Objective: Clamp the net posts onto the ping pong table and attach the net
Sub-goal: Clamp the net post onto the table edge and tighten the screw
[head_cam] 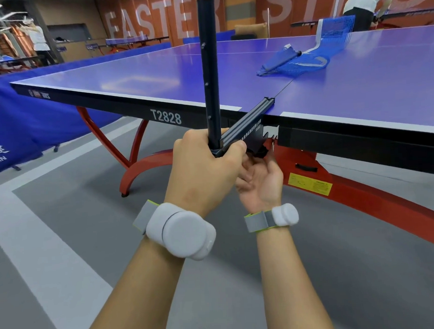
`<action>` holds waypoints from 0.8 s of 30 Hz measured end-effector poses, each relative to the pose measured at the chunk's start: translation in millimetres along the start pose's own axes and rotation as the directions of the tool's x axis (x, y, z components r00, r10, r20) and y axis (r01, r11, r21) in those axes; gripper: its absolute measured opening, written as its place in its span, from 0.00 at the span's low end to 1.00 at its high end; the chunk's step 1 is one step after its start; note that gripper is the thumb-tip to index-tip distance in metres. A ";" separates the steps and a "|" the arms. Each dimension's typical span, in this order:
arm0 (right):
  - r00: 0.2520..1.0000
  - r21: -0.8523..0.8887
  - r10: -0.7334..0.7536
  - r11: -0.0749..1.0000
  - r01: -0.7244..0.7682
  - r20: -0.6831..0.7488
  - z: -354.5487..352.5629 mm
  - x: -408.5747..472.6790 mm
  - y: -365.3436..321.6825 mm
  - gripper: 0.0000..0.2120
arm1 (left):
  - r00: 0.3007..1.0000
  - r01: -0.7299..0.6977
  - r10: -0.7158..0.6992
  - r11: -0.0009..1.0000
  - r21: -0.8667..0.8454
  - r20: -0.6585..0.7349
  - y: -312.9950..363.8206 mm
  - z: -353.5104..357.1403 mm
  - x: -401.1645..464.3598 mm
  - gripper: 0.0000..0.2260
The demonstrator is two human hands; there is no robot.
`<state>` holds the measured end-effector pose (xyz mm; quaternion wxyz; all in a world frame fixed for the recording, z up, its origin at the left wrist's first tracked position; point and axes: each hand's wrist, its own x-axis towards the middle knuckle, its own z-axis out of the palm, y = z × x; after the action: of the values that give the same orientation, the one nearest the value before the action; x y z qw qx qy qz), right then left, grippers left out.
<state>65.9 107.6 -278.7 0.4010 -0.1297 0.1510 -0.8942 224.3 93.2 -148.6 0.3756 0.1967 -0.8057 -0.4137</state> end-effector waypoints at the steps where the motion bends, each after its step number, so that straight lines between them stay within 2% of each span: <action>1: 0.999 0.041 0.039 0.998 -0.039 0.022 -1.2 1.4 -3.6 0.21 | 1.000 -0.002 0.002 1.000 0.006 -0.001 -1.3 0.4 0.7 0.07; 5: 0.942 0.247 0.309 0.910 -0.333 0.130 -5.3 8.2 -24.4 0.16 | 1.000 -0.003 0.003 1.000 0.019 -0.022 -3.8 1.3 4.4 0.15; 6: 0.934 0.254 0.335 0.899 -0.357 0.127 -4.7 7.8 -25.8 0.17 | 1.000 -0.002 0.002 1.000 0.025 -0.024 -4.1 1.5 4.6 0.15; 7: 0.950 0.226 0.300 0.923 -0.312 0.088 -3.4 7.1 -23.0 0.18 | 1.000 -0.002 0.002 1.000 0.021 -0.017 -3.3 1.0 4.4 0.12; 10: 0.998 0.037 0.057 0.998 -0.056 -0.019 4.5 1.2 -1.8 0.23 | 1.000 0.011 -0.011 1.000 -0.015 -0.003 -0.7 1.4 2.0 0.06; 13: 0.998 -0.014 -0.047 0.999 0.047 0.029 7.2 -2.3 9.2 0.24 | 1.000 0.012 -0.012 1.000 0.001 -0.009 -1.9 1.1 2.5 0.06; 16: 0.999 0.067 0.004 0.998 -0.007 0.048 3.5 1.5 1.8 0.23 | 1.000 0.012 -0.012 1.000 0.006 0.002 -3.1 0.9 3.5 0.07; 18: 0.991 0.167 0.106 0.979 -0.119 0.087 1.2 3.9 -10.7 0.17 | 1.000 -0.003 0.003 1.000 0.024 -0.006 -4.8 1.9 3.5 0.09; 21: 0.956 0.292 0.270 0.911 -0.291 0.112 1.1 4.6 -25.9 0.19 | 1.000 -0.023 0.023 0.999 0.035 -0.013 -5.1 2.5 3.8 0.12; 22: 0.960 0.295 0.260 0.913 -0.281 0.108 2.0 2.4 -25.4 0.19 | 1.000 -0.019 0.020 0.999 0.035 -0.017 -4.7 2.9 3.6 0.11; 24: 0.993 0.176 0.115 0.977 -0.119 0.033 6.1 1.4 -10.9 0.21 | 1.000 -0.005 0.005 1.000 0.016 -0.017 -4.5 2.2 4.0 0.08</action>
<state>59.8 112.4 -268.8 0.4645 -0.0946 0.0735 -0.8775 220.0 89.2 -151.3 0.3819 0.2010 -0.8063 -0.4046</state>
